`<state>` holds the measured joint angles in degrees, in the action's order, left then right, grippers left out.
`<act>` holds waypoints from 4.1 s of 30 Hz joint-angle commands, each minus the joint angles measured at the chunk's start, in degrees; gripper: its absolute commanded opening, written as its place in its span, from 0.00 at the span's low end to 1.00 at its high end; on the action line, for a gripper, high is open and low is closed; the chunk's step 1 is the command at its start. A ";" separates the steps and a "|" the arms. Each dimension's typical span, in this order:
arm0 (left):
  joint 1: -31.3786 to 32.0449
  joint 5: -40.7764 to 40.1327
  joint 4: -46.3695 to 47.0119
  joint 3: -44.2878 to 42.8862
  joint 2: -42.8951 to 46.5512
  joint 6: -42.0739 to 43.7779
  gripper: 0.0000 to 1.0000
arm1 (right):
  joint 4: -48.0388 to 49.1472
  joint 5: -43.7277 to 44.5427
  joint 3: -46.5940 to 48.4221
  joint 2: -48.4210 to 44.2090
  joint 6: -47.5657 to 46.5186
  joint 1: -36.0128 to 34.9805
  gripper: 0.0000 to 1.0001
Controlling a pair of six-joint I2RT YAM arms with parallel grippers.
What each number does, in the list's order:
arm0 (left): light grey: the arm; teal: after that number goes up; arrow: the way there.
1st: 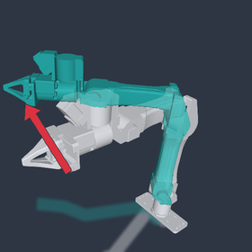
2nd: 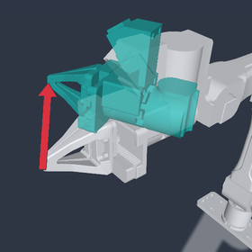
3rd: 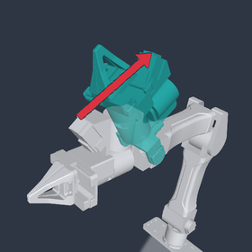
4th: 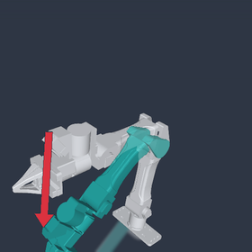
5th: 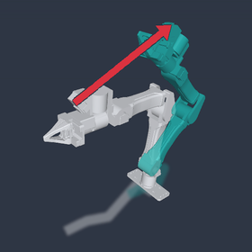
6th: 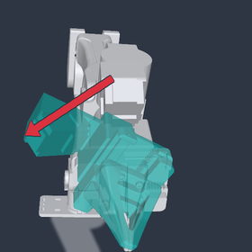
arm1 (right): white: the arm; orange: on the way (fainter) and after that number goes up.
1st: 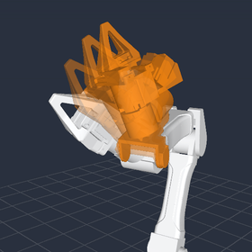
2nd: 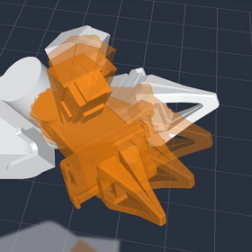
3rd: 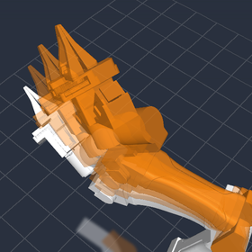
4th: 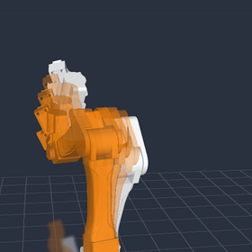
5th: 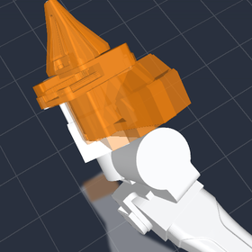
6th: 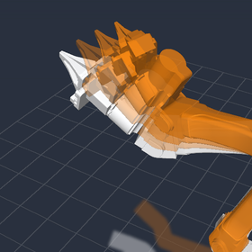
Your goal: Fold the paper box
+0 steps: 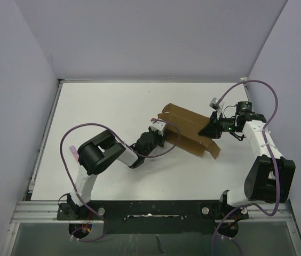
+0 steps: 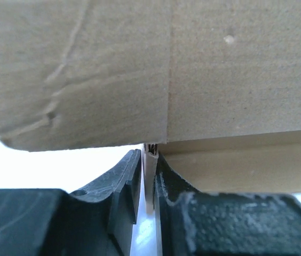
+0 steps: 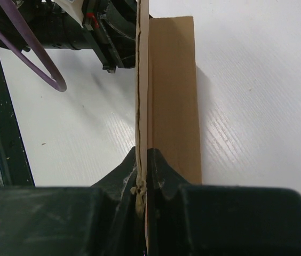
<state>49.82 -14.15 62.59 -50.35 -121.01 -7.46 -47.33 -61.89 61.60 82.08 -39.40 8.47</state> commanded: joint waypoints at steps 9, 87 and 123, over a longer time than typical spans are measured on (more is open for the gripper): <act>-0.17 -0.50 2.64 3.36 7.18 -2.63 0.33 | -0.52 -1.57 1.76 -0.40 0.02 -0.65 0.00; -20.55 57.36 -15.96 5.68 35.69 -16.12 0.40 | -16.37 -6.84 8.08 2.10 -15.09 -11.49 0.00; -25.13 51.24 0.12 18.76 34.98 -22.54 0.00 | 13.75 4.87 -3.73 -6.14 11.03 1.02 0.62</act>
<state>24.91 39.24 56.10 -32.18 -88.33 -28.56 -46.87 -61.60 61.23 77.84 -37.63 9.74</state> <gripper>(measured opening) 0.018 0.646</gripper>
